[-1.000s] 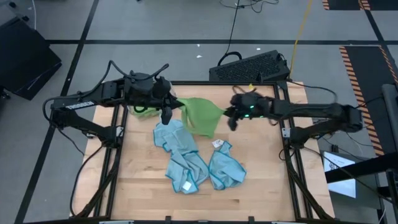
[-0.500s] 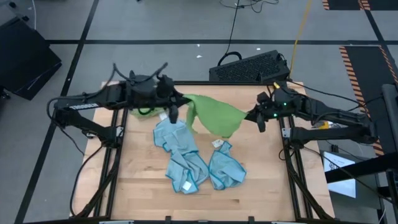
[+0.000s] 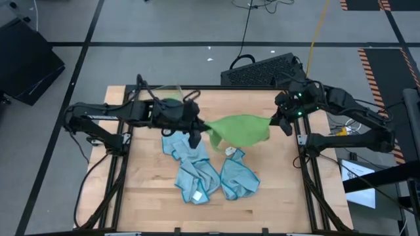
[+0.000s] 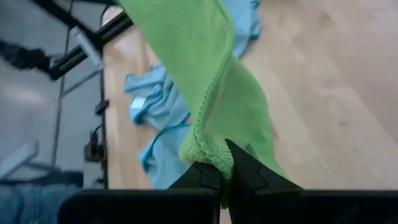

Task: Fold microfiber towels
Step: Fold the green microfiber cloth

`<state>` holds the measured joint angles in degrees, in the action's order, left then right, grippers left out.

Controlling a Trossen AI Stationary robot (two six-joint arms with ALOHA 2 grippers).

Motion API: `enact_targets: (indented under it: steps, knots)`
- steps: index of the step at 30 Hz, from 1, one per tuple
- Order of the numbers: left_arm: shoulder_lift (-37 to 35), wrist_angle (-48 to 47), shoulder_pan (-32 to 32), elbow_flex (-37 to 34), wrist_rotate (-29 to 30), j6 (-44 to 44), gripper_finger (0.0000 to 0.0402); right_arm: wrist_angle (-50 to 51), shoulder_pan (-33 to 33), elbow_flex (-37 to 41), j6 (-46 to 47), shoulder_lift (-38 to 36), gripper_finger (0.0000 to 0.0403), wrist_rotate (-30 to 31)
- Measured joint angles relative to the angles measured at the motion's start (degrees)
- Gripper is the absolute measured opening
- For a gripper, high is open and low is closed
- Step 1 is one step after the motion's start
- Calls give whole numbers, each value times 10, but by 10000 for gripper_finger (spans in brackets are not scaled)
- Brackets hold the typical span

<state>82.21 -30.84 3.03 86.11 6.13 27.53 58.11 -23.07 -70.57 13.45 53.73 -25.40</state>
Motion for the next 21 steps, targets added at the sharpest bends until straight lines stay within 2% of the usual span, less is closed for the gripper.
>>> enact_targets:
  steps: [9, 15, 21]
  knots:
    - [0, -11, 9, -11, -6, -3, 23, 0, -9, -4, -7, 26, 0, 0]
    - [0, -11, 3, -15, 2, -70, 5, 0, -54, -4, -15, 26, 0, 0]
    - [7, -9, -47, -15, 15, -154, 4, -2, -110, -4, -69, 45, 0, 16]
